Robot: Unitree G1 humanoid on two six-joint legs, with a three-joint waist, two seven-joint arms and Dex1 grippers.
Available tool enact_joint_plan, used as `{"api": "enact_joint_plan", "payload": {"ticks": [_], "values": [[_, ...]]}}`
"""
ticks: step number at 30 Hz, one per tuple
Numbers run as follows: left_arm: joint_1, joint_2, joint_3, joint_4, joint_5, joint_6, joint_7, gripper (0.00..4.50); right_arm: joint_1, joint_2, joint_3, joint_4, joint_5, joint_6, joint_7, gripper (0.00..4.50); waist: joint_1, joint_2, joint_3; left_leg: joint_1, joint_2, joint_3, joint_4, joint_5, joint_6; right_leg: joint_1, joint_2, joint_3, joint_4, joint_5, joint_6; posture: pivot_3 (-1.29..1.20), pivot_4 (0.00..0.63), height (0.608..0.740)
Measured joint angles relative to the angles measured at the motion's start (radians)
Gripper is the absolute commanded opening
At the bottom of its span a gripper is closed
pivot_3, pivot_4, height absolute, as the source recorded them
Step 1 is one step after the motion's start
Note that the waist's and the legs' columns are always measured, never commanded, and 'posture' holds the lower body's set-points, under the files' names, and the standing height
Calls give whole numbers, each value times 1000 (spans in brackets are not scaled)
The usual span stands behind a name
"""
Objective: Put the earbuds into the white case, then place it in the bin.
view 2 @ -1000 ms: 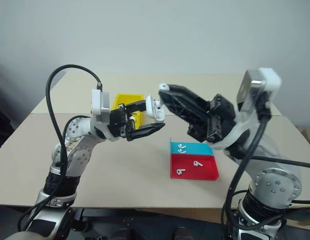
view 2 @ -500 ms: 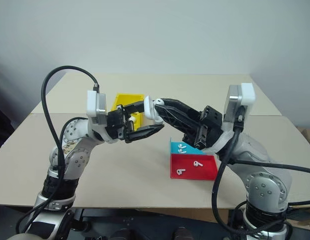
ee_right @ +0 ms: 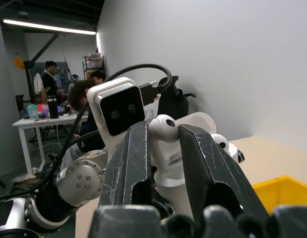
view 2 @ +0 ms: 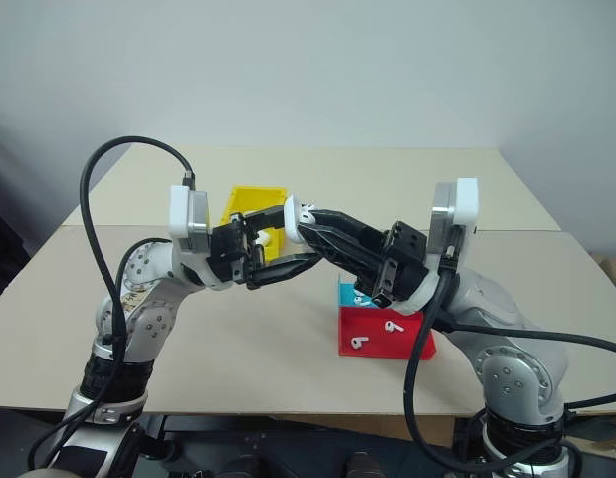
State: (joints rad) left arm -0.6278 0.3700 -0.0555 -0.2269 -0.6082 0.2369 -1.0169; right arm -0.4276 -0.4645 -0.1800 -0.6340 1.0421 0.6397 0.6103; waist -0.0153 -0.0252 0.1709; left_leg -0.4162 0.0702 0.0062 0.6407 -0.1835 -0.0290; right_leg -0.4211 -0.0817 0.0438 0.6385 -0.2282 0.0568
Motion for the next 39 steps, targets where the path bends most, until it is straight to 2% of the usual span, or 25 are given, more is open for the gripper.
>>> {"api": "enact_joint_plan", "payload": {"ticks": [10,11,12,15,23,27,32,36,39], "values": [[0,0,-1,6,3,0,-16,2781,13,-19,9,9,-6,-23,16,837,0,0,0,0,0,0,0,0,0,0,0,0,0,0,0,0,150,740],[0,-1,-1,6,4,0,-17,2781,13,-23,9,13,0,-23,21,1401,0,0,0,0,0,0,0,0,0,0,0,0,0,0,0,0,150,740],[0,-1,-1,6,5,0,-18,2781,14,-29,9,14,2,-23,29,1567,0,0,0,0,0,0,0,0,0,0,0,0,-1,0,0,0,150,740],[0,0,0,8,12,-2,-17,2781,15,-49,14,6,-3,-23,41,2523,0,0,0,0,0,0,0,0,0,0,0,0,-1,0,0,0,150,740],[1,0,0,8,14,-1,-18,2781,21,-93,11,-4,-18,-32,69,2523,0,0,0,0,0,0,0,0,0,0,0,0,-1,0,0,0,150,740],[1,1,0,8,15,-9,-22,2781,32,-140,-40,21,-6,-44,121,2523,1,0,0,-1,0,0,0,0,0,1,0,-1,-4,0,0,0,150,740],[2,0,-1,32,21,-18,-28,2781,-101,-262,-64,91,-10,-36,158,2523,-2,0,0,-2,0,0,0,0,0,0,0,0,-7,1,-2,0,150,740],[-3,-11,-10,83,35,-26,-52,2781,-294,-324,19,158,-56,-20,240,1631,-3,0,0,-2,1,-1,0,0,0,0,2,0,-7,1,-2,0,150,740],[-34,-30,-30,125,57,-41,-67,2781,-416,-323,97,246,-95,1,293,509,0,0,0,-4,1,-1,0,0,0,-1,2,0,-8,3,-1,0,150,740]]}}
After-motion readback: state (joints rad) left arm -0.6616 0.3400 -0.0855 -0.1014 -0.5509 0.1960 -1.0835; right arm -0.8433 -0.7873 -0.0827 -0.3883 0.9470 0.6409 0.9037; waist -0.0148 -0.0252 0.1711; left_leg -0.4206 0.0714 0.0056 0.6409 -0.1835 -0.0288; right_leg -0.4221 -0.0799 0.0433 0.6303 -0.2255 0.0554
